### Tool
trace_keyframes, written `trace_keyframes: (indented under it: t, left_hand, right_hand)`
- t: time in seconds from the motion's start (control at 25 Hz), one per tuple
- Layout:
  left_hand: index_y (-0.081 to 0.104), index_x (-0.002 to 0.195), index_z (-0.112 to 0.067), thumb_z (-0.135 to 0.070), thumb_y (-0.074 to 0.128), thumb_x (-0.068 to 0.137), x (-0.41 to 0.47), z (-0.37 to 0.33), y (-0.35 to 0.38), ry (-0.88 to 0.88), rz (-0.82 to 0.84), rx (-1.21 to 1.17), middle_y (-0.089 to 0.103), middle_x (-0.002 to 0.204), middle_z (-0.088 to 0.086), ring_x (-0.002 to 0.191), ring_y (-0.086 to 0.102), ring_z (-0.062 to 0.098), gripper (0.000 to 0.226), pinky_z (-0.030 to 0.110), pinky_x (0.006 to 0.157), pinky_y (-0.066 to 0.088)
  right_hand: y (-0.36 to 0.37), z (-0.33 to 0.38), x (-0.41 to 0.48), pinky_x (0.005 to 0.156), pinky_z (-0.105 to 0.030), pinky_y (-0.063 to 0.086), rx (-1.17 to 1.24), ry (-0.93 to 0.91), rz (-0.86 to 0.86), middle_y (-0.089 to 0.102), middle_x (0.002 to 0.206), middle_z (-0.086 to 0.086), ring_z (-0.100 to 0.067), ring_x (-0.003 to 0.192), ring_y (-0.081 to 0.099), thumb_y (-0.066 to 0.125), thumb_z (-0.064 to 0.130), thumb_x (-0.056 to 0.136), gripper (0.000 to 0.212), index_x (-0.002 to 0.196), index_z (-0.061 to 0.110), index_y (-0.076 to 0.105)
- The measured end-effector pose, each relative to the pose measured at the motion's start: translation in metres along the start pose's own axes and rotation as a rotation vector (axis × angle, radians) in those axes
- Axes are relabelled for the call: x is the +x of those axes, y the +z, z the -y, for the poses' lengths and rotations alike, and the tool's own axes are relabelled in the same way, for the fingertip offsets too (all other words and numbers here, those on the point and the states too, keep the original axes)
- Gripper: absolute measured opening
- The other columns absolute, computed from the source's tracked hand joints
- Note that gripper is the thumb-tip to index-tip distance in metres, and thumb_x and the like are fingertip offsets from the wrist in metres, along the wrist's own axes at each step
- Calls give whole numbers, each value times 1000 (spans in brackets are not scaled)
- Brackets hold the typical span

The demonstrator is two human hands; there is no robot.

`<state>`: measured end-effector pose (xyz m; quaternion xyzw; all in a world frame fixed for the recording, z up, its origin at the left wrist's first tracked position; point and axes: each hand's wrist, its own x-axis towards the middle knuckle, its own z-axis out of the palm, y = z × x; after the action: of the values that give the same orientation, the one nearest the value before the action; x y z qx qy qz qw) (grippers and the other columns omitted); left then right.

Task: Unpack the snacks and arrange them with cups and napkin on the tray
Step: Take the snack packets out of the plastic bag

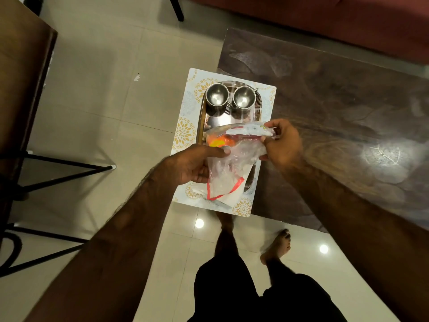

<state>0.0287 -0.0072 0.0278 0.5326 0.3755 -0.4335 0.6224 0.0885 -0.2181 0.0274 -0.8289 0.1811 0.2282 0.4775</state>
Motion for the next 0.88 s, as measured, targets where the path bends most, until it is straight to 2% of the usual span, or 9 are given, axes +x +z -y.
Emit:
trace_keyframes:
  t: [0.08,0.16,0.24,0.36,0.48,0.56,0.64,0.76,0.88]
  left_hand:
    - [62,123,-12,-18,71,87,1,1,5,79,-47,20,74,107,16,82,71,24,38,30,61,55]
    - [58,132,-15,-9,62,93,1,2,10,138,-39,-116,72,118,18,93,72,31,40,35,64,58]
    - [55,137,-16,-3,54,96,0,1,14,180,16,-277,69,121,19,92,72,32,43,40,68,59]
    - [51,141,-10,4,49,96,-5,-1,19,220,75,-408,66,113,18,76,69,23,47,33,61,60]
    - [49,141,-4,6,53,95,-11,4,20,256,64,-374,68,111,21,82,72,28,48,33,62,60]
    - [47,140,1,6,58,93,-11,10,19,321,-68,-259,62,127,27,106,68,39,49,33,68,59]
    - [45,139,-1,-3,69,90,-10,13,17,369,-272,-100,58,135,23,119,62,39,55,33,72,59]
    - [49,135,-10,-27,71,91,-10,14,17,383,-423,151,62,132,12,118,63,31,51,47,96,56]
    - [55,126,-16,-45,63,93,-15,10,14,380,-529,440,67,123,9,109,66,30,45,50,93,56]
  right_hand:
    - [-2,2,-3,55,-30,63,36,-7,41,60,119,-3,-17,93,67,66,1,95,36,127,15,55]
    - [-4,4,-9,67,-35,63,85,44,33,56,127,-5,-20,104,64,69,3,91,56,140,16,45]
    - [-6,2,-16,77,-37,62,163,217,27,55,131,-2,-23,112,63,70,14,90,64,146,19,39]
    - [-7,-6,-29,95,-48,57,348,576,232,63,135,-8,-29,119,62,67,31,92,52,141,18,53]
    - [-6,-11,-37,78,-39,58,362,581,362,71,120,-12,-24,102,68,67,26,94,41,132,12,61]
    - [-4,-14,-38,78,-41,60,349,481,286,75,112,-14,-26,97,72,67,13,94,35,128,6,63]
    - [-8,-13,-37,77,-45,65,331,422,190,76,109,-16,-25,86,75,63,7,96,30,126,8,62]
    - [-21,-5,-36,51,-34,62,294,348,97,77,104,-11,-16,62,73,62,14,100,29,128,15,60]
    - [-32,5,-37,50,-32,60,169,220,33,75,110,-9,-18,68,76,69,25,97,33,129,19,62]
